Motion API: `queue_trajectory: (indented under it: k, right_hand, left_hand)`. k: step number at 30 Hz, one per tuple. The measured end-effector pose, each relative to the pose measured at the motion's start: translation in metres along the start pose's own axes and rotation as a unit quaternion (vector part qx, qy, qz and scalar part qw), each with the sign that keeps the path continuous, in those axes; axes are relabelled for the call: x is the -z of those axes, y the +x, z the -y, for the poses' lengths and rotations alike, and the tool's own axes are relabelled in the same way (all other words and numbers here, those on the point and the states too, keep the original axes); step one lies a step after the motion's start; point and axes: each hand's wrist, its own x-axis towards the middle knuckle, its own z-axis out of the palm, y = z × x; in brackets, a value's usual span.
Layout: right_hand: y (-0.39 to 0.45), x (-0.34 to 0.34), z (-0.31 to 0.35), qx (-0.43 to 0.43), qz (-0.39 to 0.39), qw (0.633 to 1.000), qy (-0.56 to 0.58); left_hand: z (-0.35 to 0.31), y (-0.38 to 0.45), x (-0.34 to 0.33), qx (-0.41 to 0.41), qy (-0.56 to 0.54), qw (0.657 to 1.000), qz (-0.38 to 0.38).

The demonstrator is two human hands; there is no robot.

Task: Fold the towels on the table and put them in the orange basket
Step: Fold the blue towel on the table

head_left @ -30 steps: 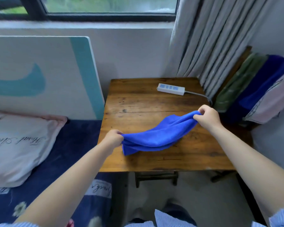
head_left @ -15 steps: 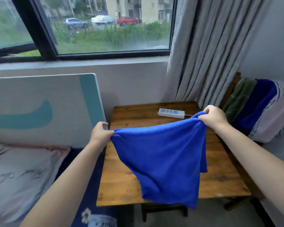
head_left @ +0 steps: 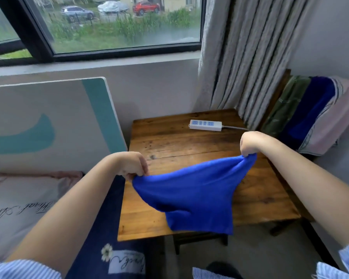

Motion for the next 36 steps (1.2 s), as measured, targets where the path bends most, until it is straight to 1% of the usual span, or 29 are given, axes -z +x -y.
queue_trajectory:
  k: [1, 3, 5, 7, 9, 10, 12, 14, 15, 16, 17, 18, 19, 20, 21, 22, 24, 25, 27, 29, 30, 33, 36]
  right_hand:
    - [-0.003, 0.0, 0.0, 0.012, 0.029, 0.999, -0.032]
    - [-0.003, 0.003, -0.001, 0.023, 0.066, 0.997, -0.037]
    - [0.001, 0.008, -0.002, 0.016, 0.077, 0.997, -0.018]
    - [0.019, 0.012, -0.004, -0.012, 0.049, 0.998, 0.045]
    - [0.047, 0.016, -0.003, -0.04, -0.006, 0.992, 0.117]
    - [0.06, 0.016, -0.002, -0.051, -0.034, 0.987, 0.149]
    - [0.092, 0.017, 0.002, -0.071, -0.074, 0.972, 0.212]
    - [0.126, 0.018, 0.008, -0.083, -0.089, 0.947, 0.296]
    - [0.147, 0.022, 0.011, -0.092, -0.096, 0.924, 0.358]
    - [0.167, 0.025, 0.014, -0.098, -0.109, 0.895, 0.421]
    - [0.184, 0.028, 0.016, -0.094, -0.126, 0.868, 0.472]
    - [0.197, 0.029, 0.019, -0.081, -0.145, 0.849, 0.502]
    - [0.212, 0.028, 0.023, -0.064, -0.155, 0.842, 0.513]
    - [0.223, 0.024, 0.027, -0.045, -0.154, 0.846, 0.508]
    - [0.229, 0.017, 0.032, -0.025, -0.144, 0.856, 0.495]
    - [0.235, 0.005, 0.036, -0.003, -0.122, 0.869, 0.479]
    - [0.244, -0.027, 0.039, 0.025, -0.06, 0.891, 0.448]
    - [0.248, -0.046, 0.038, 0.032, -0.027, 0.903, 0.427]
    - [0.25, -0.083, 0.032, 0.036, 0.03, 0.925, 0.377]
    - [0.25, -0.119, 0.023, 0.026, 0.072, 0.948, 0.309]
    - [0.247, -0.135, 0.017, 0.025, 0.088, 0.958, 0.272]
    - [0.228, -0.173, 0.001, 0.028, 0.094, 0.976, 0.194]
    - [0.2, -0.199, -0.013, 0.07, 0.065, 0.984, 0.152]
  left_hand:
    - [-0.003, -0.001, -0.001, 0.01, 0.042, 0.999, 0.027]
    - [-0.008, -0.001, 0.0, 0.018, 0.082, 0.995, 0.053]
    - [-0.013, 0.005, 0.002, 0.017, 0.073, 0.996, 0.038]
    - [-0.019, 0.015, 0.004, 0.014, -0.007, 0.999, -0.028]
    - [-0.025, 0.035, 0.011, 0.017, -0.117, 0.985, -0.128]
    - [-0.027, 0.045, 0.016, 0.021, -0.174, 0.97, -0.167]
    - [-0.033, 0.072, 0.027, 0.032, -0.31, 0.928, -0.205]
    - [-0.039, 0.097, 0.036, 0.036, -0.45, 0.864, -0.223]
    - [-0.044, 0.114, 0.044, 0.029, -0.504, 0.83, -0.235]
    - [-0.048, 0.128, 0.051, 0.013, -0.539, 0.804, -0.252]
    - [-0.051, 0.141, 0.057, -0.013, -0.549, 0.793, -0.262]
    - [-0.052, 0.153, 0.059, -0.042, -0.526, 0.803, -0.278]
    - [-0.055, 0.167, 0.061, -0.055, -0.464, 0.831, -0.302]
    - [-0.057, 0.18, 0.059, -0.051, -0.375, 0.867, -0.323]
    - [-0.057, 0.19, 0.054, -0.047, -0.291, 0.898, -0.327]
    - [-0.054, 0.2, 0.044, -0.035, -0.233, 0.921, -0.309]
    - [-0.042, 0.22, 0.018, 0.039, -0.198, 0.95, -0.237]
    - [-0.034, 0.229, 0.002, 0.077, -0.191, 0.959, -0.196]
    - [-0.02, 0.238, -0.029, 0.128, -0.151, 0.973, -0.119]
    - [-0.013, 0.242, -0.057, 0.15, -0.09, 0.982, -0.07]
    - [-0.01, 0.241, -0.072, 0.152, -0.067, 0.985, -0.053]
    - [-0.009, 0.238, -0.109, 0.125, 0.004, 0.992, -0.016]
    - [-0.01, 0.23, -0.138, 0.082, 0.115, 0.99, -0.022]
